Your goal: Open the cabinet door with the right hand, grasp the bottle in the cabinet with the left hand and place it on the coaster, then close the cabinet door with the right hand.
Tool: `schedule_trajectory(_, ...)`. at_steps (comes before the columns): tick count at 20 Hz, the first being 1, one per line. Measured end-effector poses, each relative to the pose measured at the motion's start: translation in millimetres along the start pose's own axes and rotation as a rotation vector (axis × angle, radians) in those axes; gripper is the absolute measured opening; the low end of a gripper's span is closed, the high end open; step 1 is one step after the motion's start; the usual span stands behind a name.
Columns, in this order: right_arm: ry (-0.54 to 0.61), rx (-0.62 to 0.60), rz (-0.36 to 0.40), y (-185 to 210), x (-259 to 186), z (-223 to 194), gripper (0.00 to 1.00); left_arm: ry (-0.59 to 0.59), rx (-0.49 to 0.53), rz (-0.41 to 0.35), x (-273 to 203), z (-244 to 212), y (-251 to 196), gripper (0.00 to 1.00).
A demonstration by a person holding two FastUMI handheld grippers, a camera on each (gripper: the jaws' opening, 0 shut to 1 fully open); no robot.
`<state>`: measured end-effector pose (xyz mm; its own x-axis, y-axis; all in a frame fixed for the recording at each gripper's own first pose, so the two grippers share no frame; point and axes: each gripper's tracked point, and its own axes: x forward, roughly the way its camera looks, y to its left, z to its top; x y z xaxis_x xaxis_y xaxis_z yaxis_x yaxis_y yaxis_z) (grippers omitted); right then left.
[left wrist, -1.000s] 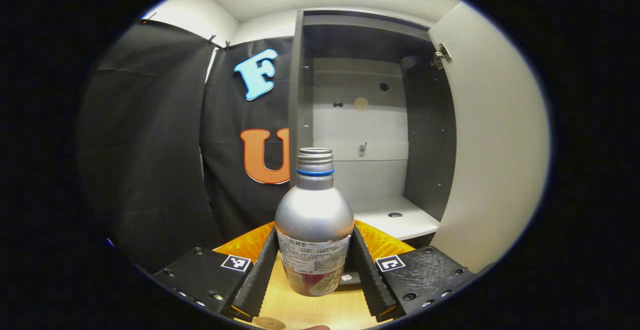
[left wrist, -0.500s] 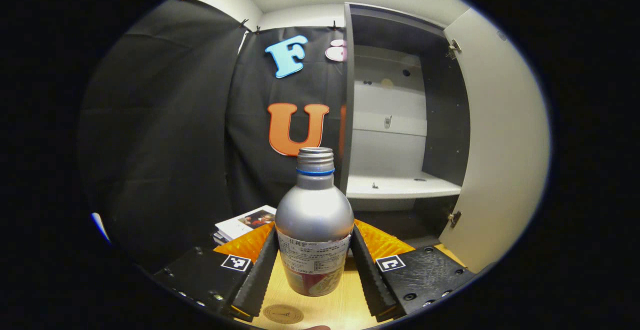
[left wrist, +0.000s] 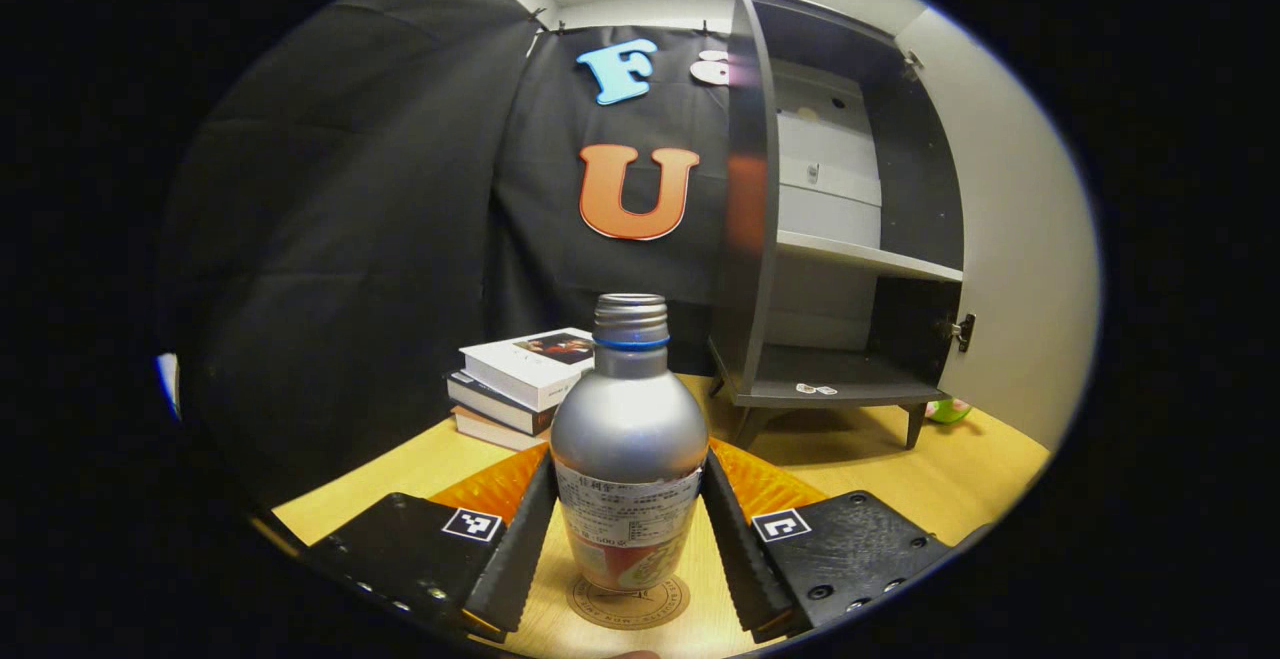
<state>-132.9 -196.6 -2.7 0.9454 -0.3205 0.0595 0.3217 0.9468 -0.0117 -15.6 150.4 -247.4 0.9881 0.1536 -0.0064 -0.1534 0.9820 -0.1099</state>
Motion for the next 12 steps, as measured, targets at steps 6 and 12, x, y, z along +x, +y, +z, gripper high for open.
schedule_trajectory(6, 0.038, -0.072, -0.007, 0, 4, -23, 0.75, -0.013, 0.012, 0.013, 10, -37, 0, 0.76)
schedule_trajectory(12, 0.042, -0.075, -0.009, -9, 12, -23, 0.78, -0.012, 0.130, 0.033, 2, -48, -12, 0.76)
